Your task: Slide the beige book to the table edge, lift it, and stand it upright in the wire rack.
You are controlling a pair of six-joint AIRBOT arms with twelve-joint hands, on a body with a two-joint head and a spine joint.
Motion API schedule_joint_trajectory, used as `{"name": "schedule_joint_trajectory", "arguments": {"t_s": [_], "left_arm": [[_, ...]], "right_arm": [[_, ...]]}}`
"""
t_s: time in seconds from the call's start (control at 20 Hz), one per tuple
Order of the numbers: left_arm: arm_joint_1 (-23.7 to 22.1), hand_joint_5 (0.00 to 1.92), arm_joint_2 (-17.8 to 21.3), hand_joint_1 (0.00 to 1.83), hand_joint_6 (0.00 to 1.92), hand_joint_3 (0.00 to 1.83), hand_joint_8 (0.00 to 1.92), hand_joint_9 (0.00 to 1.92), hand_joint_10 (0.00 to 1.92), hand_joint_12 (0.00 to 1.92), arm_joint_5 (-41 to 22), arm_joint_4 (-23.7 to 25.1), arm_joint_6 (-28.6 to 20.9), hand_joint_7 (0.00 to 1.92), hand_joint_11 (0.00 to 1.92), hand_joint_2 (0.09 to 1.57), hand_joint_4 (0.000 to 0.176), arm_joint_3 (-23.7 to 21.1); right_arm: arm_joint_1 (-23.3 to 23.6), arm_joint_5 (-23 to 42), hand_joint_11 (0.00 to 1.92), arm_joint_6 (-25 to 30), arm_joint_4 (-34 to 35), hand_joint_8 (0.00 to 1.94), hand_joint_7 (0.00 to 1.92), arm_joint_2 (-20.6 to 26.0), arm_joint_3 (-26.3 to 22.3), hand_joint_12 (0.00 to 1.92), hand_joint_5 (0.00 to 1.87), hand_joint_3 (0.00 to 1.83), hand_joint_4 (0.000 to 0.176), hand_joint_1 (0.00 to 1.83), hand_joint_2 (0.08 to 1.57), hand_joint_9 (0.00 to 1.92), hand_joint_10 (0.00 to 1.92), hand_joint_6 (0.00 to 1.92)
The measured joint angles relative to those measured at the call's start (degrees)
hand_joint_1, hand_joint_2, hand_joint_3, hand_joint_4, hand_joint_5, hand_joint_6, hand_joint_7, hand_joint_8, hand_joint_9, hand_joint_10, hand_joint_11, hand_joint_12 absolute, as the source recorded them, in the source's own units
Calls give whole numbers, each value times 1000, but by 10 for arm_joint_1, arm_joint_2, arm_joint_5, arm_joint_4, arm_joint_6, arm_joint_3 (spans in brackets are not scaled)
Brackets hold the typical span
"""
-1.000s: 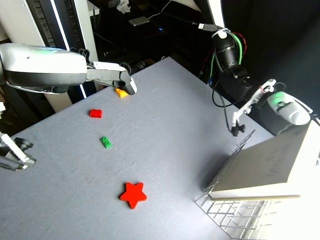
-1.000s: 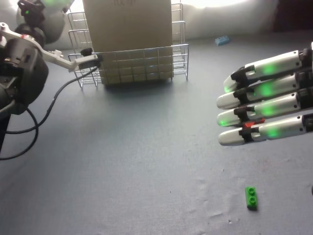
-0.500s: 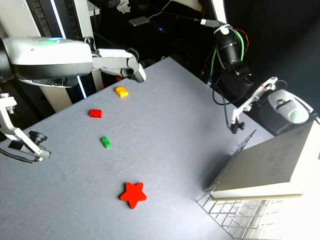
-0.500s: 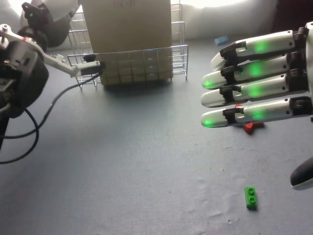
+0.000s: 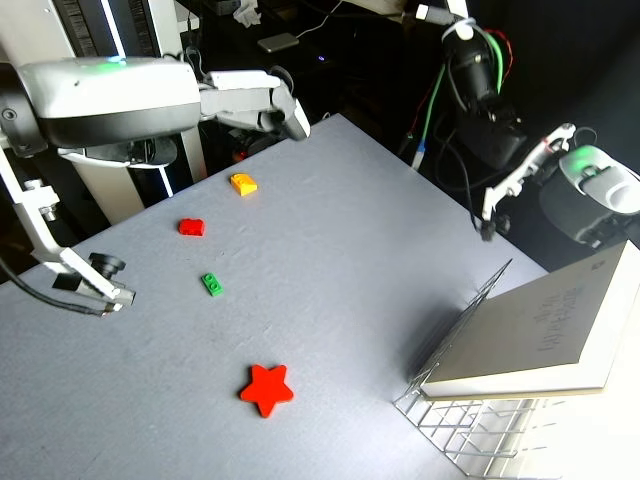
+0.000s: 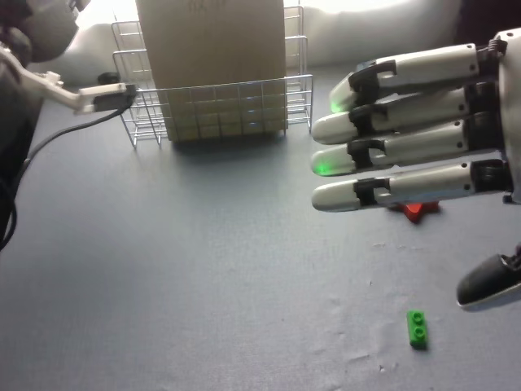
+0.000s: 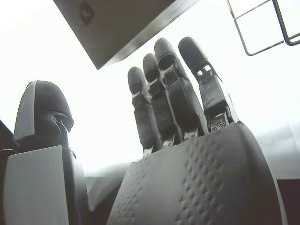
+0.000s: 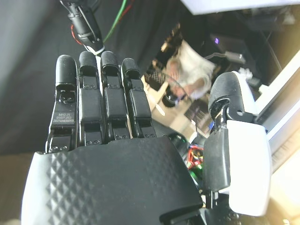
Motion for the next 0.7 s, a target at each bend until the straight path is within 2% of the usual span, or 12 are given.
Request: {"name": "schedule_joint_trajectory", "arguments": {"t_s": [0.1,0.15,0.25,0.35,0.55,0.6,0.65,0.7], "left_arm": [[-3,642,33,859,0,2,3,617,0,1008,6,-2,10,580,149,1027,0,-34],[-6,639,49,871,0,0,3,619,2,1011,14,-4,14,580,153,1019,0,-47],[-9,601,73,845,1,5,6,624,3,1009,25,-7,20,587,135,1034,0,-66],[-12,578,103,822,3,10,8,634,8,1020,44,-6,33,594,164,1052,0,-89],[-16,682,164,847,28,1,26,696,25,1055,78,-6,71,693,221,1094,0,-140],[-17,689,197,850,29,0,27,700,26,1057,92,5,87,699,224,1093,0,-163],[-17,764,207,874,48,2,33,734,42,1084,96,16,90,738,229,1130,0,-169],[-17,764,215,874,48,2,33,734,42,1084,96,30,93,738,229,1130,0,-176]], "right_arm": [[-14,19,0,-35,64,3,391,-10,2,1019,376,1,0,258,1063,395,8,6],[-28,37,0,-54,118,1,388,-18,2,1001,373,2,0,262,1066,389,4,3],[-38,46,5,-63,162,3,410,-22,-6,1066,385,2,0,229,1070,409,6,1],[-47,50,13,-57,199,6,410,-20,-19,1073,382,0,0,306,1058,411,8,6],[-47,52,19,-57,197,7,492,-18,-18,1081,475,9,0,387,1093,477,14,13],[-47,51,17,-57,197,3,495,-18,-18,1088,480,5,0,388,1100,480,10,8],[-47,51,34,-57,198,10,549,-18,-19,1144,551,6,0,468,1133,545,25,20],[-47,51,34,-57,198,10,549,-18,-19,1144,551,6,0,468,1133,545,25,20]]}}
